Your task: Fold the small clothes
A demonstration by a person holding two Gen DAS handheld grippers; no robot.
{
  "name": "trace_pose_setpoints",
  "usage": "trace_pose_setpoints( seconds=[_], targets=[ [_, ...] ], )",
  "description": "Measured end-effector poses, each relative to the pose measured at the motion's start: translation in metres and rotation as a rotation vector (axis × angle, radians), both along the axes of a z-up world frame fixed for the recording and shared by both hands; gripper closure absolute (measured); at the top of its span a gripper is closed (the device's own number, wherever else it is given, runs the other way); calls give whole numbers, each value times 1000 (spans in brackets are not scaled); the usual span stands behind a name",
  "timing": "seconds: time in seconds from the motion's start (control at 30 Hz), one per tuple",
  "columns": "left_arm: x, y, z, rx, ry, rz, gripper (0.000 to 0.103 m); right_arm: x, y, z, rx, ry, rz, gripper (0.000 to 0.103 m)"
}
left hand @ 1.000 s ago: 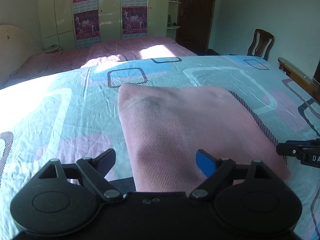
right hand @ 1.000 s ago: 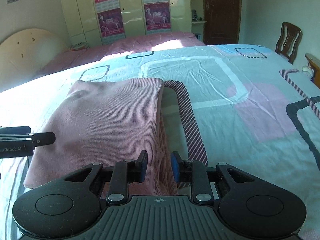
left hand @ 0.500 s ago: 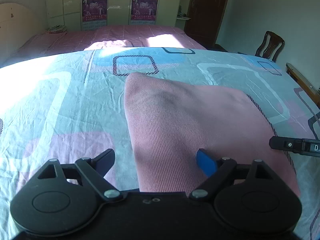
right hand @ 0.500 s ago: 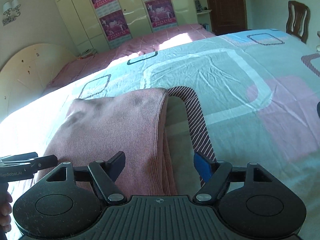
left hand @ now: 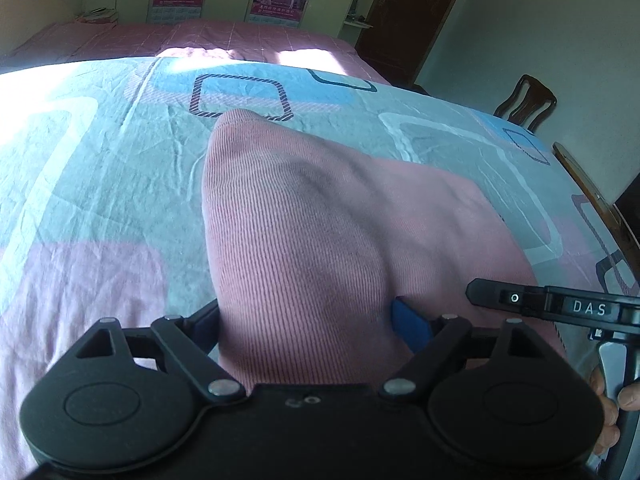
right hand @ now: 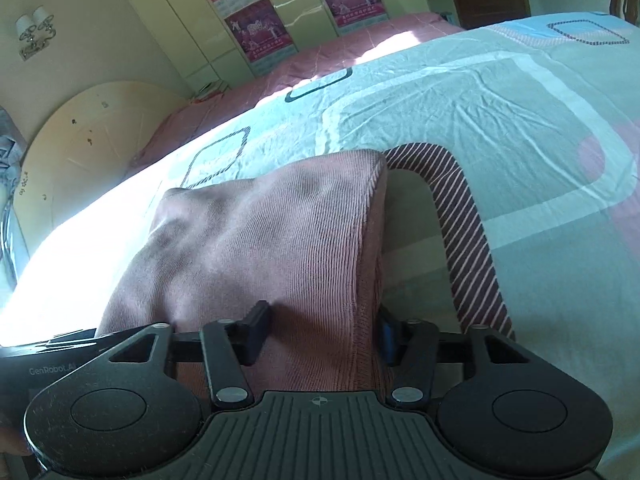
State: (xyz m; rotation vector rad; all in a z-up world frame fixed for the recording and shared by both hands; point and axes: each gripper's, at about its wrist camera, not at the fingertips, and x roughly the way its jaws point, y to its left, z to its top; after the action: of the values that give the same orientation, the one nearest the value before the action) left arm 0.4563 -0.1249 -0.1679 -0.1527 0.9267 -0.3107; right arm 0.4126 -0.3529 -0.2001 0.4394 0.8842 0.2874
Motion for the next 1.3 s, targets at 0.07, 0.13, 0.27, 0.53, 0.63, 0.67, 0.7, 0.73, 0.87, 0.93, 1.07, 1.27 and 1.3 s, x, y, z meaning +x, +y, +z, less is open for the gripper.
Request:
trace_pose_setpoints(
  seconds=[0.07,0.13,0.27,0.53,0.63,0.67,0.7,0.73,0.87,0.93,1.07,1.27,1.3],
  targets=[
    [-1,-1,1,4,-8,-3,23,1,1,0,-6,-4,11,55],
    [-2,-2,2,7,-18,-6,26,1,0,-2,-5,-6,9,59],
    [-4,-4,6,11,-30,-7,38,0,8,0,-6,-7,21,74],
    [-8,-12,16,48,-56,-32,57,-2,13,3,-7,-13,-3,77],
    [-10,-11,22,46,-62,-33,64,-7,12,10,4,-31,-8,79],
    [-10,-10,24,46,-64,-35,66,-9,12,13,11,-35,-10,79],
    [-12,-9,27,46,-68,-37,66,-12,11,16,19,-43,-13,79],
    [-13,-9,30,46,-73,-39,68,-14,13,20,24,-52,-13,79],
    [-22,-2,41,46,-89,-45,69,-21,20,37,42,-83,-4,80],
    [-27,3,48,48,-100,-44,69,-24,26,46,49,-94,3,80],
    [-39,23,63,59,-122,-35,70,-32,48,62,70,-108,18,80],
    [-59,77,85,61,-157,-28,70,-52,104,83,79,-137,34,80],
    [-62,87,88,61,-162,-29,70,-54,118,88,76,-144,35,80]
  ],
)
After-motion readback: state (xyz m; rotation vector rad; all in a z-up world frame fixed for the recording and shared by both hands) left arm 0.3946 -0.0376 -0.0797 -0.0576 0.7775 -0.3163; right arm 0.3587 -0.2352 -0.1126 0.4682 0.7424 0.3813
